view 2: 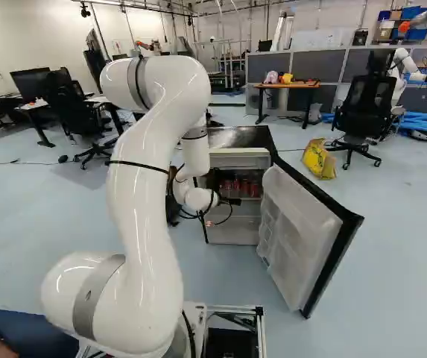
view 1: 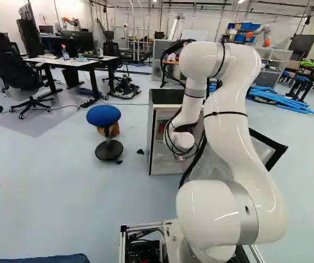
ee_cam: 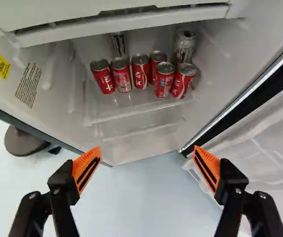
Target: Grab a drink from the fridge
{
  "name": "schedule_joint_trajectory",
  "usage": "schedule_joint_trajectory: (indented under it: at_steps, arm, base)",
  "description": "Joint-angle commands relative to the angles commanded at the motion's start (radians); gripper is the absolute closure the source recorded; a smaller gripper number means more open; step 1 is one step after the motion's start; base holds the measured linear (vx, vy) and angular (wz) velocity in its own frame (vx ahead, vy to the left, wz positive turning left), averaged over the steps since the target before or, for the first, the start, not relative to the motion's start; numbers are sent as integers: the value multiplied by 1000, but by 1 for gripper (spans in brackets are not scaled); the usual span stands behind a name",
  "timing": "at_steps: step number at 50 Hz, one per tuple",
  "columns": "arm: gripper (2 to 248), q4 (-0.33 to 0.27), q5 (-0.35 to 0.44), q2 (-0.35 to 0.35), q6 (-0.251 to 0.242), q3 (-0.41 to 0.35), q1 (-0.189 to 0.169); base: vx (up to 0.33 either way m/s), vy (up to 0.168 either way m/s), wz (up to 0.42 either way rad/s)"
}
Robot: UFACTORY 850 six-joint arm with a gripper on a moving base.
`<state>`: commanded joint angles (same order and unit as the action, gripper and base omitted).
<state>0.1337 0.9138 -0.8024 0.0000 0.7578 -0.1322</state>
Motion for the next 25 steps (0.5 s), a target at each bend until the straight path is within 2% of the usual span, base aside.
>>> schedule_joint_trajectory:
  at_steps: [25]
  arm:
    - [3, 0, 85, -118, 0, 109, -19]
  base:
    - [0, 0, 0]
